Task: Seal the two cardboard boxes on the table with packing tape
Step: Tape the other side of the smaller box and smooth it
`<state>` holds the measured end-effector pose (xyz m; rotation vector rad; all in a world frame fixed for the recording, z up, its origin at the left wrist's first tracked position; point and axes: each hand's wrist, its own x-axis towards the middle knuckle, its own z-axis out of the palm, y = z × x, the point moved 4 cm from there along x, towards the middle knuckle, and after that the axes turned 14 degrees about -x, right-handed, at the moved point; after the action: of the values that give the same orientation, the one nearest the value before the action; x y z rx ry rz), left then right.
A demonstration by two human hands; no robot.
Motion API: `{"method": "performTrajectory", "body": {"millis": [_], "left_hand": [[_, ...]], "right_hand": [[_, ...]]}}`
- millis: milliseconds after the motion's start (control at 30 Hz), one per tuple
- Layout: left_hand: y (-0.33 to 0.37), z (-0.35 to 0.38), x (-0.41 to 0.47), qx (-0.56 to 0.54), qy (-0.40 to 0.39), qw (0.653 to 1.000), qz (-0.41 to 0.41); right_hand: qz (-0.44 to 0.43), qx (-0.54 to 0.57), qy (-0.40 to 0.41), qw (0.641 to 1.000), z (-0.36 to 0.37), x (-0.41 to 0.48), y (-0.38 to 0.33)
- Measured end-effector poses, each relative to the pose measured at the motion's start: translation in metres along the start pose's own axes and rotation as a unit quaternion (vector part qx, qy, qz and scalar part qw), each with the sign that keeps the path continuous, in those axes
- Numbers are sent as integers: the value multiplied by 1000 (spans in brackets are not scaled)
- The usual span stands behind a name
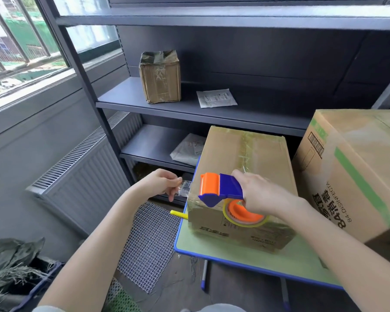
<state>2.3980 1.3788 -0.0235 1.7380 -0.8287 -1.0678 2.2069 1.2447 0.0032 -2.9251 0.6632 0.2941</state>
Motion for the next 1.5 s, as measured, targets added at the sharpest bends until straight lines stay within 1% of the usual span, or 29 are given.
{"method": "performTrajectory", "body": {"millis": [67,167,200,300,433,667,867,1067,1233,1367,1433,1500], "left_hand": [[-4,-6,3,14,2,1000,3],[-22,-44,1,57,85,995,2],[-29,-55,-1,63,91,994,-7],[-42,-57,0,60,70,995,-29],[-49,-41,6,14,79,996,-36],[-53,-19,17,-5,72,997,-21],[-63,-20,31,11,89,995,-33],[-73,-31,34,49,122,991,-32],[-89,-22,36,42,109,992,-44],[-100,-10,35,36,120,991,-52],[-105,4,35,41,109,991,-64],[-111,25,37,20,89,992,-89]], "right_hand": [[2,-3,2,1000,-1,-1,0],[36,-61,-11,997,-5,-10,25],[48,-85,-15,995,-7,-13,36],[56,-122,-23,991,-7,-16,53],[62,-110,-30,992,8,-18,58],[88,-146,-1,985,12,-31,74],[98,-136,-3,986,14,-33,75],[90,-135,0,987,13,-27,67],[85,-144,-3,986,14,-29,65],[86,-141,-9,986,13,-28,65],[87,-143,-9,986,12,-27,65],[88,-144,-10,986,12,-27,65]]}}
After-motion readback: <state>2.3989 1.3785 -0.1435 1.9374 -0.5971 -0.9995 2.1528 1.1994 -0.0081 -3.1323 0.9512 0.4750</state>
